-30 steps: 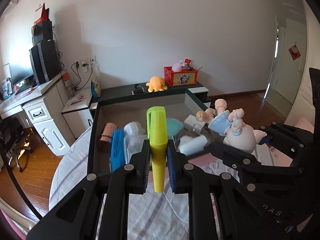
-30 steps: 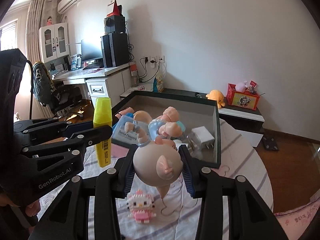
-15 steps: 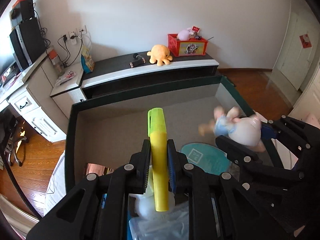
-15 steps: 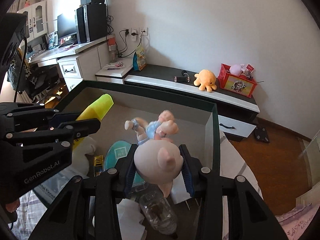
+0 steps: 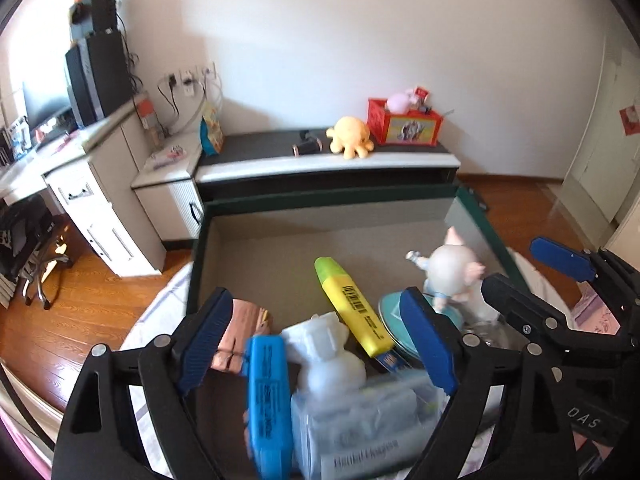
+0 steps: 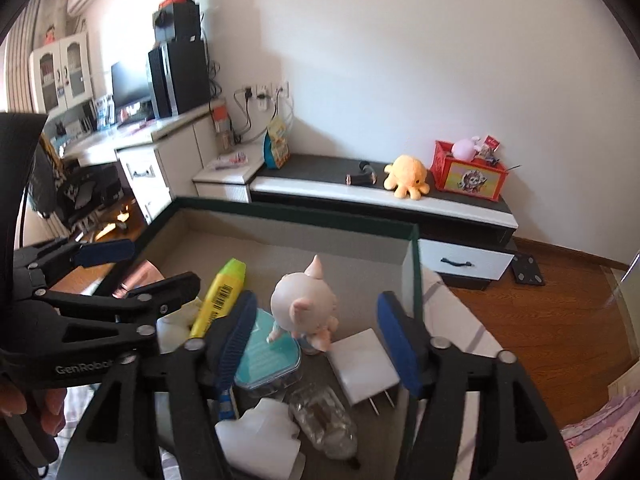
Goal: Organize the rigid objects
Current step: 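Lower the highlighter and pig figurine into the pink box and open both tools, then withdraw both tools from the box back over the bed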
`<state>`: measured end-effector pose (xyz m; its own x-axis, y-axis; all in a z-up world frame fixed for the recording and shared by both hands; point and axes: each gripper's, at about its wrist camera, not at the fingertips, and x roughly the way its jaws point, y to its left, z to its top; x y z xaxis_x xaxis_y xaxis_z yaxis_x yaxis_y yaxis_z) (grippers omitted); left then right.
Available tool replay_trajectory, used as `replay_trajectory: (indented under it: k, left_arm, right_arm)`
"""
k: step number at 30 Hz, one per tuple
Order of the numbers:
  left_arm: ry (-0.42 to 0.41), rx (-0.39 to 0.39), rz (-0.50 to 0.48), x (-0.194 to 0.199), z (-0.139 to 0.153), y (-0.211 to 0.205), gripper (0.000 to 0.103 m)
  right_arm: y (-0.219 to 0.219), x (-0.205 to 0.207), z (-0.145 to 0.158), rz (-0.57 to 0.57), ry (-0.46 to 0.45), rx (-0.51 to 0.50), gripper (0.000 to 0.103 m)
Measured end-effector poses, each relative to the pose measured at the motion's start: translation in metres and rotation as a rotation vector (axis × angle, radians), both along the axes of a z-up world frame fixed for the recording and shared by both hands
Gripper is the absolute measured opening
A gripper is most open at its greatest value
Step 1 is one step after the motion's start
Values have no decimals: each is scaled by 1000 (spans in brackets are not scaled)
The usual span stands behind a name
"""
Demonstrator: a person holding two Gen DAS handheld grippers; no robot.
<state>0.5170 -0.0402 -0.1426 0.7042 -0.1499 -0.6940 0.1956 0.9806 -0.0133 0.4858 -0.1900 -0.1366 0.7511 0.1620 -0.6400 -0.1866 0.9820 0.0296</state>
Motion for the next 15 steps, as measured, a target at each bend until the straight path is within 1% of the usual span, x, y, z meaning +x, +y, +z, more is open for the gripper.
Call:
replay_trajectory:
  k: [2,3,4,5,9,11,13,15]
  left_arm:
    - [-79,20,13,-30,16,4,95]
    - [-120,30,21,-48,25,6,96]
    - [-158,33,29,-66,32,9,100]
    - [-189,33,37,-81,39,12,102]
    - [-326,34,94,-155,62,24,103]
    - [-370,40,118,-185,73,28,103]
    - [-397,38,134,-221,81,36,103]
    - [-415,17,138,-251,85,43,103]
  right_arm:
    - [1,-20,15,13,-34,18,70]
    - [1,-32,22,11,-58,21,73]
    - [2,-47,29,3,-80,19,81]
    - [4,-61,36,-2,-103,19,83]
    - [9,-126,61,-26,-205,37,84]
    - [12,-160,71,-42,-260,41,87]
    - [17,-191,77,-51,-296,32,88]
    - [20,-220,82,-50,-334,36,88]
